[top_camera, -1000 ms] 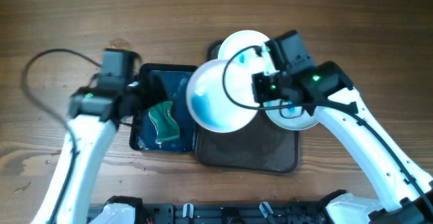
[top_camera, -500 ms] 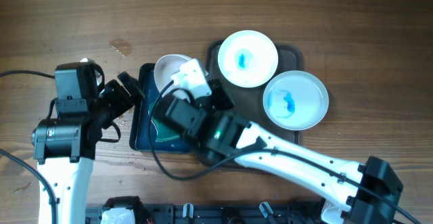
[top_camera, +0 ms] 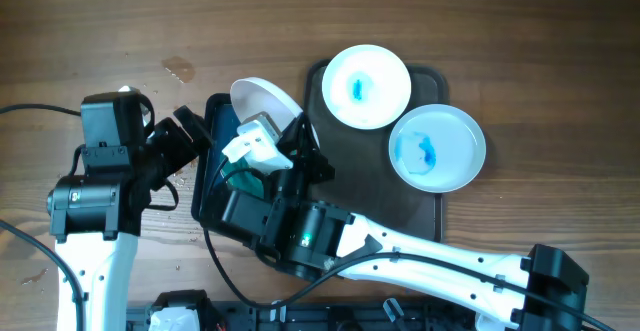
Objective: Clean dirty plates on tray and stack at the side
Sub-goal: 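Lift the plate with the right gripper and flip it over the water tray, then carry the plate right and set it down beside the tray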
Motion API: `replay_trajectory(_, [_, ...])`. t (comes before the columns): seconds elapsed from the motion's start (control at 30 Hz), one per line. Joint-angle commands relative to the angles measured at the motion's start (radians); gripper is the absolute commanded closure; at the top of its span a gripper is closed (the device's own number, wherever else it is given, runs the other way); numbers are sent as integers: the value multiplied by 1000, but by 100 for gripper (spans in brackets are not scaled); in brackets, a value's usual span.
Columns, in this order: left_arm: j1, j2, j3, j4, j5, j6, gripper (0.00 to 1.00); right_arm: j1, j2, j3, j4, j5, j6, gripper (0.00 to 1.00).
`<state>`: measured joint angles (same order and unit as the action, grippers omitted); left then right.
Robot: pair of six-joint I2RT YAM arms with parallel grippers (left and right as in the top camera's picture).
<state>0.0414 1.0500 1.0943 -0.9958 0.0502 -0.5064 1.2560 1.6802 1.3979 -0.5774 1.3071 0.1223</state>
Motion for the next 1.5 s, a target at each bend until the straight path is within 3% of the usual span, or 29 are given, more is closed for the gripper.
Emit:
replay_trajectory(0.0, [5, -6, 15, -1, 12, -2, 0, 3, -16, 21, 14, 40, -19, 96])
replay_trajectory(0.33, [5, -6, 15, -1, 12, -2, 0, 2, -16, 21, 111, 66, -103, 96])
replay_trajectory(0.57, [5, -6, 15, -1, 12, -2, 0, -24, -15, 20, 270, 76, -351, 96])
replay_trajectory(1.07, [5, -6, 15, -1, 12, -2, 0, -27, -14, 18, 290, 82, -329, 96])
replay_trajectory(1.1, [5, -6, 15, -1, 12, -2, 0, -22, -14, 18, 278, -24, -312, 96])
replay_trajectory(1.13, [5, -6, 15, -1, 12, -2, 0, -14, -14, 18, 262, -74, -367, 96])
replay_trajectory(1.17, [5, -6, 15, -1, 12, -2, 0, -18, -14, 14, 274, 12, -386, 96])
replay_trajectory(1.2, [5, -6, 15, -1, 12, -2, 0, -40, -14, 14, 279, 56, -293, 96])
replay_trajectory(1.27, [5, -6, 15, -1, 12, -2, 0, -43, -13, 11, 222, -47, -328, 96])
replay_trajectory(1.3, [5, -6, 15, -1, 12, -2, 0, -72, -13, 6, 225, 11, -237, 96])
replay_trajectory(1.33, [5, -6, 15, -1, 12, -2, 0, -101, -14, 6, 163, -51, -92, 95])
replay_trajectory(1.43, [5, -6, 15, -1, 12, -2, 0, -262, -14, 6, -38, -623, 311, 96])
replay_trajectory(1.47, [5, -6, 15, -1, 12, -2, 0, -342, -14, 6, -39, -840, 360, 96])
